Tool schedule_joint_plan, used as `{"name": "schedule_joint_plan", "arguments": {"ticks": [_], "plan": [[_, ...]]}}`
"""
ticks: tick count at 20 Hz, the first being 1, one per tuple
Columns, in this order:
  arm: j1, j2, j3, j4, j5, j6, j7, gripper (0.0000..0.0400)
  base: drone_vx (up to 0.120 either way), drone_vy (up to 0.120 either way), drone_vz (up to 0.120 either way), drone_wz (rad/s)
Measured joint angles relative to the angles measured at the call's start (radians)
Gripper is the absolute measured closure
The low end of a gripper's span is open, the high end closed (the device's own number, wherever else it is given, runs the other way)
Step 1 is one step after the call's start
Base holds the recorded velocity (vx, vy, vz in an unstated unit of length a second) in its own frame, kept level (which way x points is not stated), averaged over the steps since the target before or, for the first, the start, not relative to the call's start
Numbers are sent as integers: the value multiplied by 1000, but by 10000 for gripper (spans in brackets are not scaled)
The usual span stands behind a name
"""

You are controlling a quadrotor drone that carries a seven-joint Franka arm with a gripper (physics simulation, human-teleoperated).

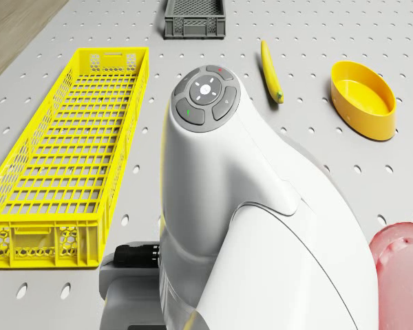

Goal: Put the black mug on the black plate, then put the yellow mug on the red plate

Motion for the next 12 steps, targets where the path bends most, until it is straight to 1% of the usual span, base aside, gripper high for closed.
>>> {"name": "schedule_joint_plan", "arguments": {"ticks": [12], "plan": [[0,-1,0,0,0,1,0,0,-120,120,0,0]]}}
